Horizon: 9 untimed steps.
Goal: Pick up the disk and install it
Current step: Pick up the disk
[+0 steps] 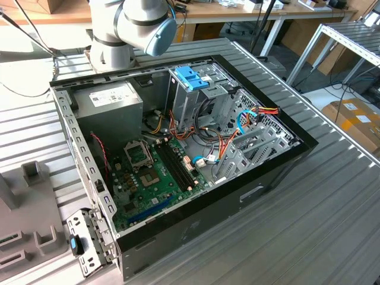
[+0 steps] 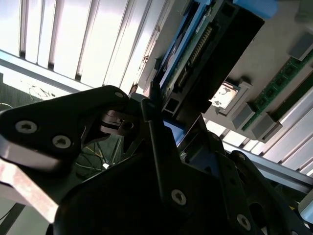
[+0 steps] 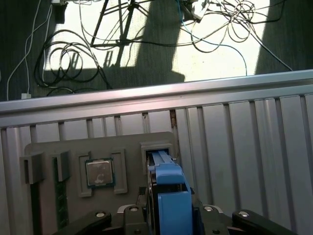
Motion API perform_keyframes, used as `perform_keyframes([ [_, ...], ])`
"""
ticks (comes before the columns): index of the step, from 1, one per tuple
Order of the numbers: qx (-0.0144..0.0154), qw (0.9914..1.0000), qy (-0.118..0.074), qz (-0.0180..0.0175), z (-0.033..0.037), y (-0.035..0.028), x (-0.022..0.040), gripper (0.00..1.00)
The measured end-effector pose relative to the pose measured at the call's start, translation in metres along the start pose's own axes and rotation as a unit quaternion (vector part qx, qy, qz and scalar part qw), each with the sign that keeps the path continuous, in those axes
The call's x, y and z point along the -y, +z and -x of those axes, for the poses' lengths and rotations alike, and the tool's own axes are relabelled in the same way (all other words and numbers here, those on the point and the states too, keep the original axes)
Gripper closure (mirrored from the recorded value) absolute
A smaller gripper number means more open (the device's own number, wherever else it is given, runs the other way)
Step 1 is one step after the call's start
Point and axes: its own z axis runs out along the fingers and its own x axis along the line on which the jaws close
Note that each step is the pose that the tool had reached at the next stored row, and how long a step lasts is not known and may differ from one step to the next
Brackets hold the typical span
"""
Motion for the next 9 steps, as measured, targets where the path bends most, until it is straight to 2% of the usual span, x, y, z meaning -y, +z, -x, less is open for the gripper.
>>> perform_keyframes([
  [9,0.0,1.0,0.0,0.0,-0.0001,0.0027,0.0,0.58],
])
